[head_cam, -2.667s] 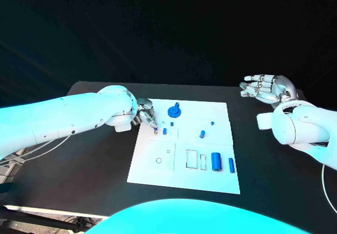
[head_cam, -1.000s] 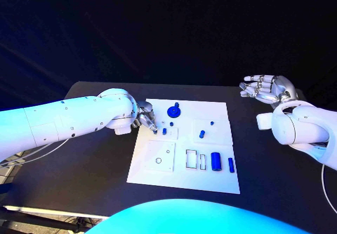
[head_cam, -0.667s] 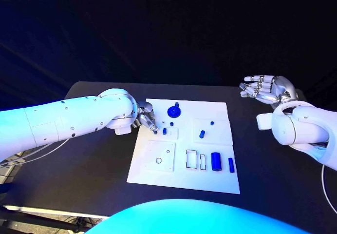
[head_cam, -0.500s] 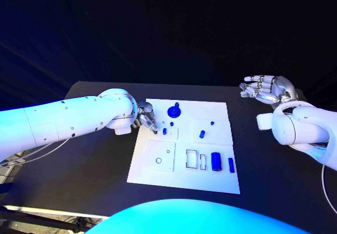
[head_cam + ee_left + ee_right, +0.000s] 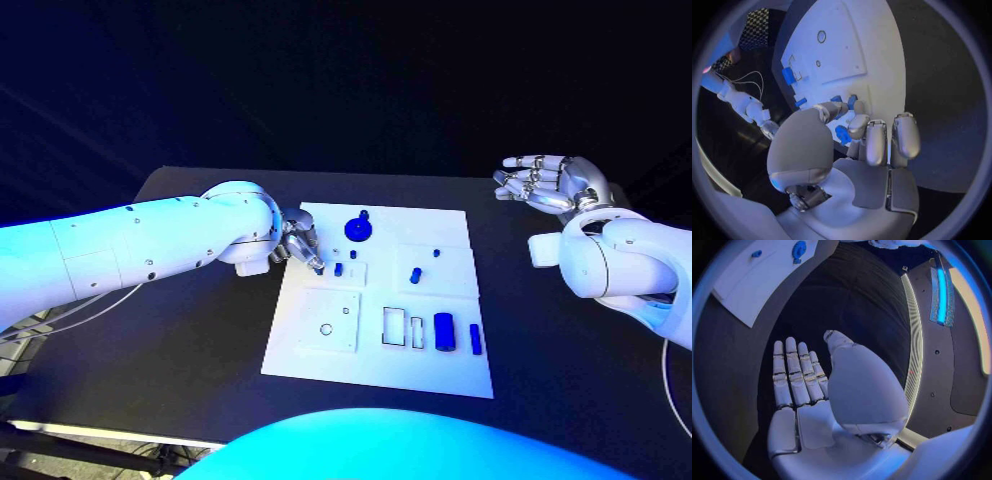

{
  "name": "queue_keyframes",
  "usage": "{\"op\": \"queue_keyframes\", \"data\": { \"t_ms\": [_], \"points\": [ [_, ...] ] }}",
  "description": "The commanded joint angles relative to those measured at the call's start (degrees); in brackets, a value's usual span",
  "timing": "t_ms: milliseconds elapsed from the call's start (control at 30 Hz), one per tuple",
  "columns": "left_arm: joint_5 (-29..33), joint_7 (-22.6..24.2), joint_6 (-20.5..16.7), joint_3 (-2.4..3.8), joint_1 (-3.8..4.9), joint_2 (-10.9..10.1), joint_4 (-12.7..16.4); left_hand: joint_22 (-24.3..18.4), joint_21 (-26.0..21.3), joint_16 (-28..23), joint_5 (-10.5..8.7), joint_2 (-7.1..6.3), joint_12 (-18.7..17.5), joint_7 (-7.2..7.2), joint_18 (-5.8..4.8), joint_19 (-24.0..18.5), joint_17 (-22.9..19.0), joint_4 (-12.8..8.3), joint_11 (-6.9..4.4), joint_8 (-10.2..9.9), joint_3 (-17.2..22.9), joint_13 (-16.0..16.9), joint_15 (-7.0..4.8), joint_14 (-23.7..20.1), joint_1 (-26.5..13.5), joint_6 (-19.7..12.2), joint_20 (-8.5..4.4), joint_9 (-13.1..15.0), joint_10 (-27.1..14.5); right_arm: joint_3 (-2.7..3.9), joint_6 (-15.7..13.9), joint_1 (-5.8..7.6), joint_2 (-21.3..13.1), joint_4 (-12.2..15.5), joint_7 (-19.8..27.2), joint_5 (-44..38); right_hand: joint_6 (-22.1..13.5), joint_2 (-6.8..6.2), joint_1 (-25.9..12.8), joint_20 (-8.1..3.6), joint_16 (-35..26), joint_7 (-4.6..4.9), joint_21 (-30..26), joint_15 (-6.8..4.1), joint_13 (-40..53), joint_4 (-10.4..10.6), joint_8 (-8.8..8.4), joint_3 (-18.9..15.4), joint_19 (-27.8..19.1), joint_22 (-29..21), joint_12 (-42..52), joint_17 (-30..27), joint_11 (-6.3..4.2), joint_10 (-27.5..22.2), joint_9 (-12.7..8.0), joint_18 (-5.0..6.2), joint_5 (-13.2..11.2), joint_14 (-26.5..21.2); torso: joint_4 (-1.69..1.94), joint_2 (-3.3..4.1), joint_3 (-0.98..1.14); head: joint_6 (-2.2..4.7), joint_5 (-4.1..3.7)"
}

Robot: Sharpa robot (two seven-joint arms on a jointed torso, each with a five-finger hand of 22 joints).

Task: Assemble the parts on the task board

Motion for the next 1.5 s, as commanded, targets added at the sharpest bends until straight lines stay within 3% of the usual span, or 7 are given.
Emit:
{"op": "queue_keyframes", "data": {
  "t_ms": [33,333,733,1167,1300,1400,1500],
  "points": [
    [0.4,0.1,1.1,0.0,-0.02,0.1,-0.1,0.1,0.2,0.2,0.18,0.39,0.2,-0.24,-0.87,0.5,0.8,-12.8,0.09,0.0,12.5,0.0,-0.39,2.3,-0.2,0.3,-0.05,0.1,0.3,0.02,0.7,-0.04,0.0,0.0,0.6,-0.3,-0.5,-0.06,-0.4,0.01,-0.2,4.64,-0.3,0.13,-0.1,0.0,0.36,0.3,-0.2,-0.1,0.4,0.0,0.46,0.1,-0.1,0.29,0.2,0.4,0.0,0.02,0.03,0.01,0.01],
    [0.3,0.0,1.4,-0.14,-0.09,0.7,-0.5,0.1,0.2,0.2,0.18,0.39,0.2,-0.24,-0.87,0.5,0.8,-12.8,0.09,0.0,12.5,0.0,-0.39,2.3,-0.2,0.3,-0.05,0.1,0.3,0.02,0.7,-0.04,0.0,0.1,0.6,-0.3,-0.5,-0.06,-0.4,0.01,-0.2,4.64,-0.3,0.13,-0.1,0.0,0.36,0.3,-0.2,-0.1,0.4,0.0,0.46,0.1,-0.1,0.29,0.2,0.4,-0.1,0.06,0.02,0.01,-0.04],
    [0.4,0.0,2.1,-0.37,-1.11,1.2,-0.6,0.1,0.2,0.2,0.24,0.4,0.1,-0.25,-0.87,0.5,0.8,-12.9,0.08,-0.1,12.5,0.0,-0.41,2.3,-0.3,0.4,-0.07,0.1,0.3,0.02,0.7,-0.04,-0.1,0.1,0.6,-0.3,-0.5,-0.06,-0.4,0.01,-0.2,4.64,-0.3,0.13,-0.1,0.0,0.36,0.3,-0.2,-0.1,0.4,0.0,0.46,0.1,-0.1,0.29,0.2,0.4,-0.02,0.03,0.04,0.01,-0.35],
    [0.6,0.0,1.0,-0.39,-1.28,1.0,-0.8,-0.3,0.0,0.2,-0.32,0.53,-0.1,-0.21,-0.81,0.1,0.8,-12.6,0.14,-0.5,11.8,-0.3,-0.33,2.4,-1.2,0.4,0.01,0.0,0.4,0.02,0.7,-0.05,-0.1,0.1,0.6,-0.2,-0.5,-0.1,-0.5,0.02,-0.4,4.64,-0.3,0.14,-0.1,0.0,0.42,0.5,-0.2,-0.3,0.4,-0.2,0.46,0.0,-0.1,0.29,0.2,0.5,0.02,-0.04,0.06,0.01,-0.43],
    [0.9,0.0,-0.6,-0.38,-1.28,0.9,-1.1,-1.0,-1.0,0.2,-1.7,1.07,-0.6,-0.88,-0.74,-0.4,0.8,-9.0,-0.18,-1.5,5.9,-0.8,-0.5,2.4,-4.7,-0.7,0.7,0.0,0.4,0.02,0.7,-0.05,-0.1,0.1,0.6,-0.2,-0.5,-0.1,-0.5,0.02,-0.4,4.64,-0.3,0.14,-0.1,0.0,0.42,0.5,-0.2,-0.3,0.4,-0.2,0.46,0.0,-0.1,0.29,0.2,0.5,-0.02,-0.06,0.04,0.01,-0.45],
    [1.4,0.1,-2.1,-0.3,-1.29,0.8,-1.2,-2.0,-1.8,0.1,-2.17,0.89,-1.3,-0.42,-0.55,-0.8,0.7,-3.6,0.21,-2.8,-1.1,-1.8,-0.24,2.3,-8.8,-0.5,0.86,-0.7,-0.7,0.02,0.7,-0.05,-0.1,0.1,0.6,-0.2,-0.5,-0.1,-0.5,0.02,-0.4,4.64,-0.3,0.14,-0.1,0.0,0.43,0.5,-0.2,-0.3,0.4,-0.2,0.47,0.0,-0.1,0.29,0.2,0.5,-0.04,-0.02,0.01,0.01,-0.44],
    [1.9,0.1,-3.3,-0.18,-1.29,0.6,-1.5,-3.2,-2.8,0.1,-1.98,0.53,-2.6,0.15,-0.33,-1.4,0.7,0.1,0.72,-4.0,-7.4,-3.6,0.11,2.2,-9.4,-1.4,0.87,-1.2,-2.3,0.02,0.7,-0.06,-0.1,0.1,0.6,-0.2,-0.5,-0.1,-0.5,0.02,-0.4,4.64,-0.3,0.14,-0.1,0.0,0.43,0.5,-0.2,-0.3,0.4,-0.2,0.47,0.0,-0.1,0.29,0.2,0.5,-0.03,-0.06,-0.01,0.01,-0.51]
  ]
}}
